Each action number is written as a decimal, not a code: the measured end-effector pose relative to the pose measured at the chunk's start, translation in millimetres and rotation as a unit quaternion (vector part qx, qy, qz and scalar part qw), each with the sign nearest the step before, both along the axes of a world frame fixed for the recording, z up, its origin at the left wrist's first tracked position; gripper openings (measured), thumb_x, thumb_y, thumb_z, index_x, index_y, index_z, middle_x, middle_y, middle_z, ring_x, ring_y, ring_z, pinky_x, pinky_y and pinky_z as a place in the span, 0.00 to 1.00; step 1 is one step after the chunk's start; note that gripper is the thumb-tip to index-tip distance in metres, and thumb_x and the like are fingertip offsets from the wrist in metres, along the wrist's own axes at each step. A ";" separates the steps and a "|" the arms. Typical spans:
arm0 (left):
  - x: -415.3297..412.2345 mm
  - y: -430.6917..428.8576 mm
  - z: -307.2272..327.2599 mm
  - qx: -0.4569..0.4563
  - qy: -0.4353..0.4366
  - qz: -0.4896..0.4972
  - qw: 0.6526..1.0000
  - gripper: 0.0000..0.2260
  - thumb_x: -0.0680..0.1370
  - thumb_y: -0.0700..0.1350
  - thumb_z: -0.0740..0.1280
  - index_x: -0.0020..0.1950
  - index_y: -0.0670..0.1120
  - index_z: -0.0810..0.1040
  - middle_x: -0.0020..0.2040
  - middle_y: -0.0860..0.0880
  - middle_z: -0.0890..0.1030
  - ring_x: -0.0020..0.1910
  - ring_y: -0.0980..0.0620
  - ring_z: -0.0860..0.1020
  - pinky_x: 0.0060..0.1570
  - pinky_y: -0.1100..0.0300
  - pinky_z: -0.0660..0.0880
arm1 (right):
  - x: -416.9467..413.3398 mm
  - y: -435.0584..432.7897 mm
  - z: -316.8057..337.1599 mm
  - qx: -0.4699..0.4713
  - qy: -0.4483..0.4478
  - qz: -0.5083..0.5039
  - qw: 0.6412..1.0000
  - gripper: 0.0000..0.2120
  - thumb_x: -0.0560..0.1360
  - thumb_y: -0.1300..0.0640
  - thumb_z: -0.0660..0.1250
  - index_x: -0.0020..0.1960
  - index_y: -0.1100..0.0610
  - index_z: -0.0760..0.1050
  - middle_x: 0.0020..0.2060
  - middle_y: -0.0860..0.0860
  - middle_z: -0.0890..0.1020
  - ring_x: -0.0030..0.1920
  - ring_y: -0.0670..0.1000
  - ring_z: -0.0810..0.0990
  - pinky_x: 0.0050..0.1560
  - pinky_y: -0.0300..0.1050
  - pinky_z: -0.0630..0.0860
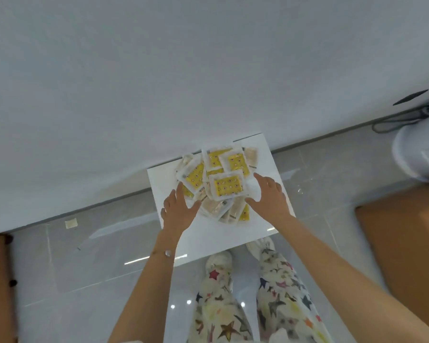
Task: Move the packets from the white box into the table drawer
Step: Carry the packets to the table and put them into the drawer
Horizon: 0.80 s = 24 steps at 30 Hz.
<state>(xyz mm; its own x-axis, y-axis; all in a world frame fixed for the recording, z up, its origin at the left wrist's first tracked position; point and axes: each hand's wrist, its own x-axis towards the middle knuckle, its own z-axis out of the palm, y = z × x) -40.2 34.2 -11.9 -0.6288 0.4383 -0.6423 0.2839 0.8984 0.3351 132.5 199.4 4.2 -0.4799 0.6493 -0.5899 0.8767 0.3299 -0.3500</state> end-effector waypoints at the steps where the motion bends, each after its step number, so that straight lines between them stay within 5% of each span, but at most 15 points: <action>1: 1.5 7.6 -24.4 0.006 -0.014 0.041 0.999 0.37 0.77 0.59 0.63 0.79 0.51 0.47 0.78 0.44 0.53 0.76 0.41 0.53 0.71 0.42 0.56 | -7.8 4.7 -25.5 -0.011 0.002 -0.003 1.000 0.39 0.73 0.43 0.68 0.77 0.49 0.52 0.74 0.54 0.60 0.73 0.58 0.59 0.68 0.57 0.64; 10: -0.5 35.2 -114.9 0.032 0.129 0.250 0.959 0.37 0.71 0.58 0.72 0.73 0.45 0.61 0.68 0.41 0.65 0.66 0.41 0.63 0.62 0.44 0.68 | -51.2 28.3 -145.5 0.022 0.016 0.019 0.999 0.56 0.64 0.33 0.72 0.78 0.47 0.40 0.78 0.57 0.44 0.77 0.59 0.45 0.73 0.60 0.54; 16: -7.4 39.1 -123.2 0.004 0.172 0.250 0.953 0.25 0.71 0.56 0.72 0.62 0.44 0.71 0.56 0.42 0.74 0.59 0.41 0.68 0.55 0.48 0.67 | -46.7 39.7 -151.6 0.058 0.057 -0.024 0.996 0.49 0.69 0.44 0.73 0.78 0.51 0.46 0.73 0.54 0.61 0.71 0.57 0.61 0.68 0.56 0.59; 21: -0.8 31.4 -113.7 0.143 0.145 0.279 0.938 0.11 0.75 0.44 0.69 0.53 0.43 0.73 0.46 0.47 0.78 0.45 0.47 0.76 0.42 0.55 0.75 | -52.8 51.7 -148.9 0.011 0.059 -0.092 0.994 0.43 0.67 0.51 0.76 0.75 0.55 0.57 0.65 0.56 0.67 0.65 0.58 0.66 0.65 0.55 0.64; 24: 1.3 23.8 -102.7 0.175 0.112 0.333 0.920 0.08 0.77 0.41 0.66 0.55 0.44 0.71 0.43 0.53 0.77 0.36 0.57 0.75 0.33 0.66 0.70 | -54.4 58.3 -147.6 -0.051 0.111 -0.152 0.981 0.33 0.68 0.56 0.75 0.68 0.58 0.65 0.60 0.56 0.71 0.61 0.57 0.71 0.60 0.55 0.72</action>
